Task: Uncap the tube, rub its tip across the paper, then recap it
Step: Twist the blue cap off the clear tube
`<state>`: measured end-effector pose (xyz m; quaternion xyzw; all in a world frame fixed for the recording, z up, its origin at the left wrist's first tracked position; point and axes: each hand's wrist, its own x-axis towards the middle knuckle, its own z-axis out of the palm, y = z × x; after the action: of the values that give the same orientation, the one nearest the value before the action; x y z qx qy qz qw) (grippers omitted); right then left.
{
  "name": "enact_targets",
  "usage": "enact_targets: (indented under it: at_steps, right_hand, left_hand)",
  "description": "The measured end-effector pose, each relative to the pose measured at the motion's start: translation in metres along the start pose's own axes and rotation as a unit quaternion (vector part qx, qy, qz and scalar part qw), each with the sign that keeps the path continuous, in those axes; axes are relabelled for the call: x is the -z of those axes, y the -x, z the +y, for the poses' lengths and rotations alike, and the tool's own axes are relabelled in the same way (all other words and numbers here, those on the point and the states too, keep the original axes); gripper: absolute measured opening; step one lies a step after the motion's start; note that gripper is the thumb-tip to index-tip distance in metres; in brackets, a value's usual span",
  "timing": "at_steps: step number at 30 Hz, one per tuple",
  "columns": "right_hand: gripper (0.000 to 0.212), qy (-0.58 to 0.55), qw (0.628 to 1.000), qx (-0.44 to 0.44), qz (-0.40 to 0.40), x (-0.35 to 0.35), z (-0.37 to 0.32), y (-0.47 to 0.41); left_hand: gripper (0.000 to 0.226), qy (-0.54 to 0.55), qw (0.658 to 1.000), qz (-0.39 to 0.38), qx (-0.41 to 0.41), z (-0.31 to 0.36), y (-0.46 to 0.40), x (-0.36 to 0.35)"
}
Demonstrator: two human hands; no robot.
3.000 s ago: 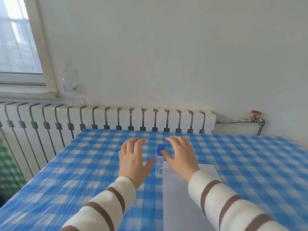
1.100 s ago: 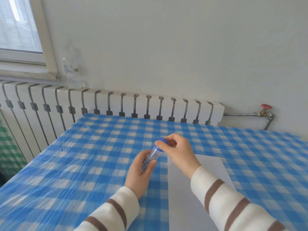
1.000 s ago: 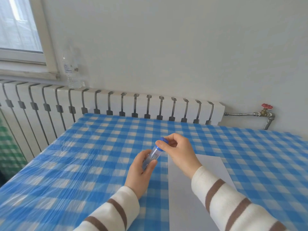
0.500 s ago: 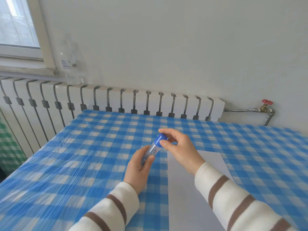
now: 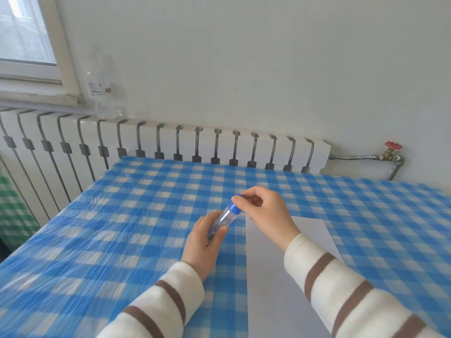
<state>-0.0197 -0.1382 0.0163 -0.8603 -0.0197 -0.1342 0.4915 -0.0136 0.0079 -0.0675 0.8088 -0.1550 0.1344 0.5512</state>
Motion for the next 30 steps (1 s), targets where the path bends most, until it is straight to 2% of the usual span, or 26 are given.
enact_targets:
  at_steps: [3, 10, 15, 21, 30]
  right_hand:
    - [0.01, -0.015, 1.0, 0.016, -0.014, 0.0016, -0.0003, 0.0009]
    - [0.024, -0.003, 0.999, 0.023, -0.033, 0.0018, -0.0009, 0.0029]
    - [0.024, -0.011, 0.999, 0.019, -0.034, 0.003, -0.0002, 0.0038]
    - [0.036, -0.02, 0.999, -0.032, -0.017, 0.0002, 0.0017, 0.0025]
    - [0.019, -0.038, 0.999, -0.019, -0.012, 0.0006, 0.0019, 0.0026]
  left_hand:
    - [0.028, 0.001, 1.0, -0.004, 0.006, -0.0012, -0.0003, 0.0001]
    - [0.03, -0.017, 0.999, -0.014, 0.024, -0.0021, -0.0001, -0.0006]
    - [0.027, -0.022, 0.999, -0.013, 0.024, -0.0022, 0.0001, -0.0003]
    - [0.023, -0.006, 1.0, -0.004, 0.001, 0.0004, 0.0021, 0.0029]
    - [0.026, 0.002, 1.0, 0.007, 0.021, 0.0001, 0.0023, 0.0029]
